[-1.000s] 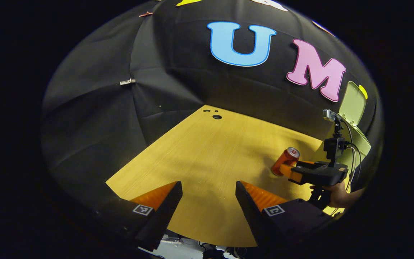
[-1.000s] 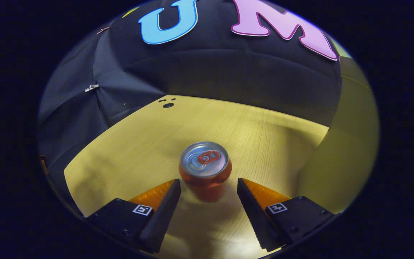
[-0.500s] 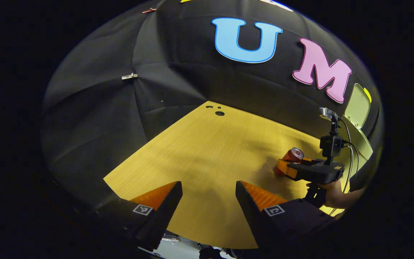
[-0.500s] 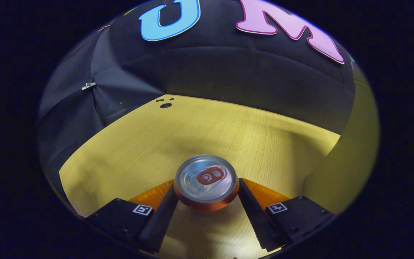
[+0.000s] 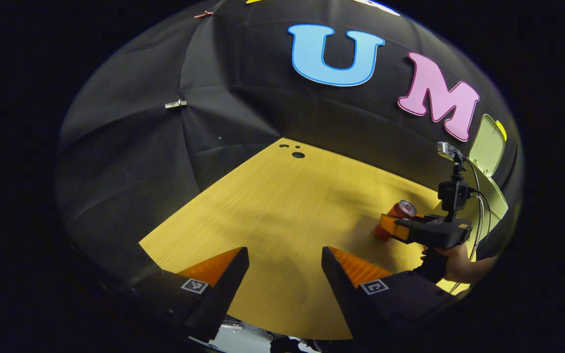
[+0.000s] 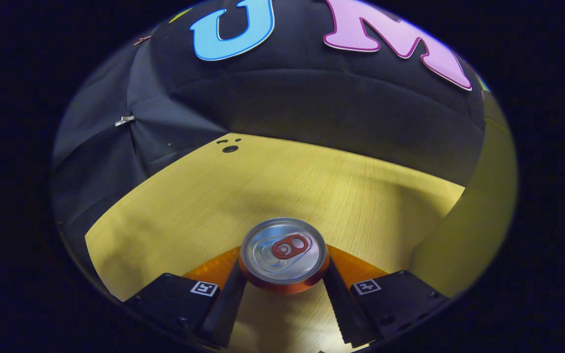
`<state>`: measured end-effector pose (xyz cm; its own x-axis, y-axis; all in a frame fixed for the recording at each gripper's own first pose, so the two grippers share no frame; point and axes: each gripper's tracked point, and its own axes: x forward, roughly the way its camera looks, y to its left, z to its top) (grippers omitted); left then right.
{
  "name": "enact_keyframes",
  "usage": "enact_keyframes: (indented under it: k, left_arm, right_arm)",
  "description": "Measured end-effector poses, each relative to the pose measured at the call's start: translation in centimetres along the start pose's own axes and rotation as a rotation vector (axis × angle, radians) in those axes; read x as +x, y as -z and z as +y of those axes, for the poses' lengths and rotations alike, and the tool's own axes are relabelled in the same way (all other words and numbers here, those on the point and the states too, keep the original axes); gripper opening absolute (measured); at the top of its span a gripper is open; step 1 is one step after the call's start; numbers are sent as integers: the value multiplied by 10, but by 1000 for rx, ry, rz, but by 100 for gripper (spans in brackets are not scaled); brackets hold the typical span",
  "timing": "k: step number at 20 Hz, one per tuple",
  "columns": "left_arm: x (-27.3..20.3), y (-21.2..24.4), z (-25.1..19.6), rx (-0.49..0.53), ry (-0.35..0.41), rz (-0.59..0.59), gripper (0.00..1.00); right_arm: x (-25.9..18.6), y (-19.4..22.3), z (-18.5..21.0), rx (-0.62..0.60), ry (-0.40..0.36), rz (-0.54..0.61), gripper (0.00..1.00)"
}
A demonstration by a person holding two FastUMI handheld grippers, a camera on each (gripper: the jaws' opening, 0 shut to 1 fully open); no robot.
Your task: Press the lid of the desktop garbage bin to open it, pick up the crumpled paper on the desktop and throw it into the bin, then pick up the pop can on the desktop and drop it into the bin, and finally close the garbage bin lid.
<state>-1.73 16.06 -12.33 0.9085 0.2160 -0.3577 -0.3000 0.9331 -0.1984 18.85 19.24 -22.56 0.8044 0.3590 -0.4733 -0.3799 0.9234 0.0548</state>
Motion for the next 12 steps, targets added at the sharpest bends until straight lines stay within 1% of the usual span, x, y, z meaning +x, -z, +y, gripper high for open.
enact_keyframes:
  k: [5, 7, 8, 9, 12]
  left_arm:
    - [0, -2, -6, 15, 18, -19, 96]
    - [-1, -1, -8, 16, 28, -24, 96]
    - [-1, -1, -9, 16, 33, -27, 96]
    - [-1, 1, -11, 15, 39, -28, 96]
    - [1, 3, -15, 17, 58, -32, 96]
  right_arm:
    - [-39, -29, 12, -19, -44, -52, 84]
    - [-56, -47, 14, -39, -52, -90, 84]
    - [-65, -56, 14, -52, -56, -108, 88]
    - [-75, -65, 15, -63, -64, -129, 83]
    - [-104, -96, 16, -94, -77, -188, 84]
